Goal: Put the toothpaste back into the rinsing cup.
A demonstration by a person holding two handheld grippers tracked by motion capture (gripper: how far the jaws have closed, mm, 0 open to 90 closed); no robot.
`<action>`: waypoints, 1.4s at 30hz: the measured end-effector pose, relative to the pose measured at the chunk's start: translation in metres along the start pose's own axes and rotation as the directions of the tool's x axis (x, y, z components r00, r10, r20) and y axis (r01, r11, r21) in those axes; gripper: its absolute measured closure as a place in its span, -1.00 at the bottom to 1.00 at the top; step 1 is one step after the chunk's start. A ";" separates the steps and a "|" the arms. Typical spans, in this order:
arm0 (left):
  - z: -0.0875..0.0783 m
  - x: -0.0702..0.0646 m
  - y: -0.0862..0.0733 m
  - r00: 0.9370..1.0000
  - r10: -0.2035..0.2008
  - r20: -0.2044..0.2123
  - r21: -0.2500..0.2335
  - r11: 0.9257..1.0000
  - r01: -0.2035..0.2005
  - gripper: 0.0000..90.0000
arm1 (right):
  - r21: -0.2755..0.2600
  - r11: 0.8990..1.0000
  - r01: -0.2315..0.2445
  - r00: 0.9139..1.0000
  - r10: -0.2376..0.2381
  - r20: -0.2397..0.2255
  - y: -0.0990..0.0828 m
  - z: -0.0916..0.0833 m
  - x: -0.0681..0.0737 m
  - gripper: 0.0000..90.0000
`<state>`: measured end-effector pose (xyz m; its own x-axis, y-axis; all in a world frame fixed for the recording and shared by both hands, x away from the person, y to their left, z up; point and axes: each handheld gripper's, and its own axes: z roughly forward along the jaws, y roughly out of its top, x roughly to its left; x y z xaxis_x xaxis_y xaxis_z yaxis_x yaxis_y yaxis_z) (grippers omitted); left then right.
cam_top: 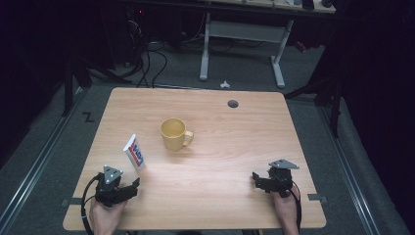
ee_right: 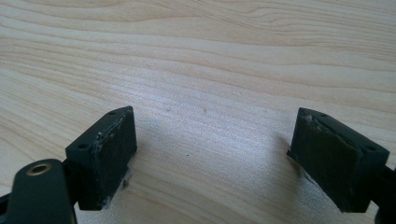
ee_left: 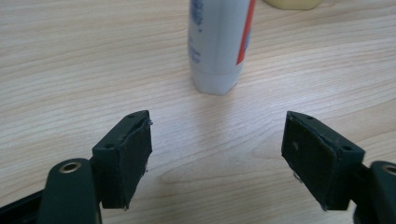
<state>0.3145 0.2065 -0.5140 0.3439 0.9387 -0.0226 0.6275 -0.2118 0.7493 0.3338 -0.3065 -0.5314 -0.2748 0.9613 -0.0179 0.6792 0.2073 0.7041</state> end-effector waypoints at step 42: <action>0.019 -0.003 0.059 0.999 -0.046 0.005 -0.065 0.997 0.046 -0.23 | 0.001 1.000 0.000 1.000 0.000 0.000 0.000 0.000 0.000 -0.68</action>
<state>0.3641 0.1859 -0.4827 0.3185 0.9460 -0.0603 0.5957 -0.1503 0.7890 0.3336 -0.3065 -0.5314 -0.2748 0.9613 -0.0175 0.6796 0.2071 0.7037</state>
